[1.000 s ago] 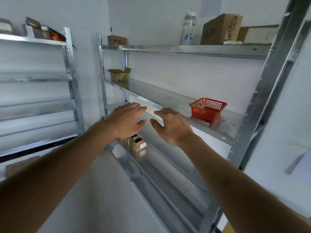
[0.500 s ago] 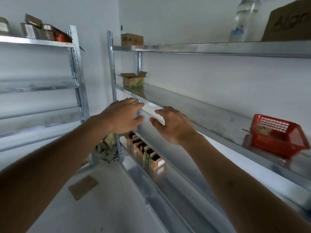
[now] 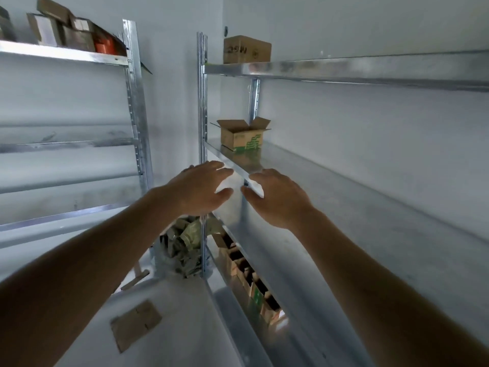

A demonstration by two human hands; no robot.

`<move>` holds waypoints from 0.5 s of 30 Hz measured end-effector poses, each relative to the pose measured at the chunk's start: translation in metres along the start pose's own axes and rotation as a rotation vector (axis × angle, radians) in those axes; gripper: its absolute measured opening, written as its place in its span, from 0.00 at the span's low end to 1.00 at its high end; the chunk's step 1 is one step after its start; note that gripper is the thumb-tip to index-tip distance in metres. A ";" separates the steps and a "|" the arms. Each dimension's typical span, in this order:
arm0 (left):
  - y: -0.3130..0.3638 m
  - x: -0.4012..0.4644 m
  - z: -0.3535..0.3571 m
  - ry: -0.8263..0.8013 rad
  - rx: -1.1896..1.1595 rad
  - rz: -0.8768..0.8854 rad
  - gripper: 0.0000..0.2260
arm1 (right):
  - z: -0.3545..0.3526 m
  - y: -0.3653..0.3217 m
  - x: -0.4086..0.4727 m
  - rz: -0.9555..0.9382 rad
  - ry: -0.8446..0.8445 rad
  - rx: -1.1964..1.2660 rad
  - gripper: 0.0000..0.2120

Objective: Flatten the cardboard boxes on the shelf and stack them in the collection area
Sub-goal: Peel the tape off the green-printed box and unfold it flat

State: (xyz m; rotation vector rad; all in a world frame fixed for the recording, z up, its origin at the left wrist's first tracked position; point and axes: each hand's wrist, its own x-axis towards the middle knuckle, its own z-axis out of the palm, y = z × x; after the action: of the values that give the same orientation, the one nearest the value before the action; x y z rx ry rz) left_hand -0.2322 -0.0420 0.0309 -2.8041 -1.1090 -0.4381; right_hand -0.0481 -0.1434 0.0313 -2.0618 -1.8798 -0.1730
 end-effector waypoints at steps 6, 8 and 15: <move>-0.101 0.092 0.044 -0.020 0.006 0.028 0.27 | 0.062 -0.004 0.130 0.018 0.013 0.003 0.27; -0.139 0.124 0.056 -0.032 0.004 0.051 0.27 | 0.084 -0.010 0.173 0.041 0.003 0.001 0.27; -0.251 0.242 0.092 -0.046 -0.037 0.182 0.24 | 0.138 -0.016 0.299 0.177 -0.035 -0.018 0.26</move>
State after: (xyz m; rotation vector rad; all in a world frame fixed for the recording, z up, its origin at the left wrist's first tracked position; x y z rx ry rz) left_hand -0.2139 0.3180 0.0106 -2.9269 -0.8511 -0.3816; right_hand -0.0490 0.1849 0.0002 -2.2437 -1.7091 -0.1116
